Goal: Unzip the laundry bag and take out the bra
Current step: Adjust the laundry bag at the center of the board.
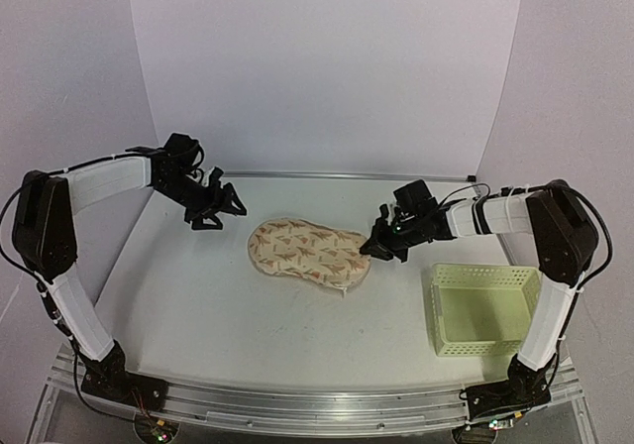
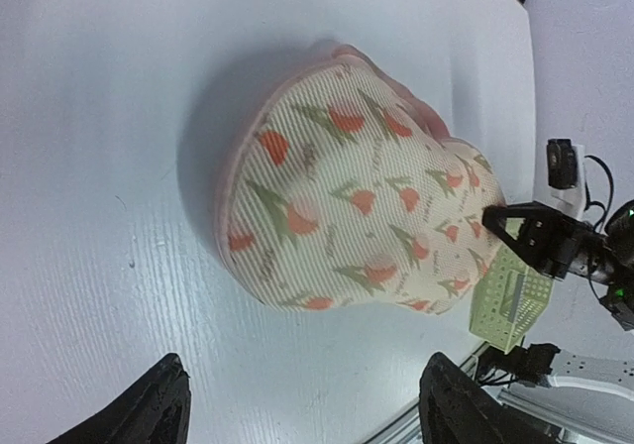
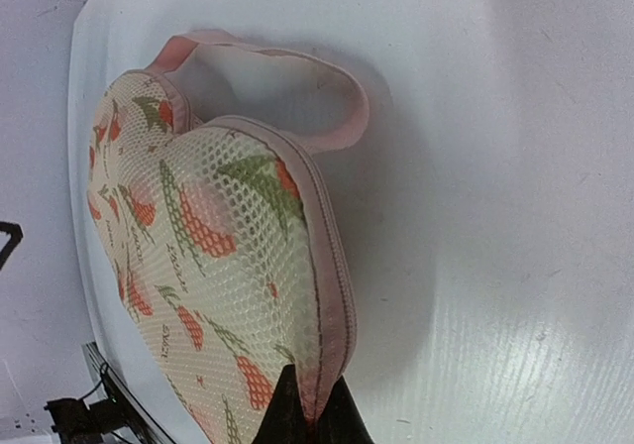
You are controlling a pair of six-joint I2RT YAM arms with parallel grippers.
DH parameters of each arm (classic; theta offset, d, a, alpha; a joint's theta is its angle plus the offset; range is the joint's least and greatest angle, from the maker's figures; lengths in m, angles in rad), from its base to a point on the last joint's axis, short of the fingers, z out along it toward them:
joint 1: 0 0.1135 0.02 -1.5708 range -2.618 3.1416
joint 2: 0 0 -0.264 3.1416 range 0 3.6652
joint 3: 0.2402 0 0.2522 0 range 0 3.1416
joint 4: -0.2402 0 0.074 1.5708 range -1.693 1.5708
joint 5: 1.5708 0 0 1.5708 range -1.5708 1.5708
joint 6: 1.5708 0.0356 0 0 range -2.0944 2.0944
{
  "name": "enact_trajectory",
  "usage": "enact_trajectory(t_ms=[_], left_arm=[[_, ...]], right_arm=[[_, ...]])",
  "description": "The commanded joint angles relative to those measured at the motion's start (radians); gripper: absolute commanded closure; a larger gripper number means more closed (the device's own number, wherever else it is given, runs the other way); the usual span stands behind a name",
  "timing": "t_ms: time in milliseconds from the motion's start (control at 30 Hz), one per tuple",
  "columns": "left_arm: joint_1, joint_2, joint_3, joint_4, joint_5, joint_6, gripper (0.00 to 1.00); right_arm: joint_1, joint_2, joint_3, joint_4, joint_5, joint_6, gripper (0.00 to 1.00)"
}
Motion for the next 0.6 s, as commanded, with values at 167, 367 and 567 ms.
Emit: enact_trajectory(t_ms=[167, 367, 567], left_arm=[[-0.015, -0.153, -0.228, 0.286, 0.149, -0.238, 0.19], [-0.063, -0.173, -0.346, 0.496, 0.16, -0.411, 0.19], [-0.101, -0.15, -0.449, 0.708, 0.175, -0.566, 0.19]], right_arm=[[0.084, 0.003, 0.037, 0.258, 0.102, 0.267, 1.0], [0.13, 0.043, 0.064, 0.306, 0.143, 0.341, 1.0], [0.164, 0.054, 0.084, 0.349, 0.184, 0.377, 1.0]])
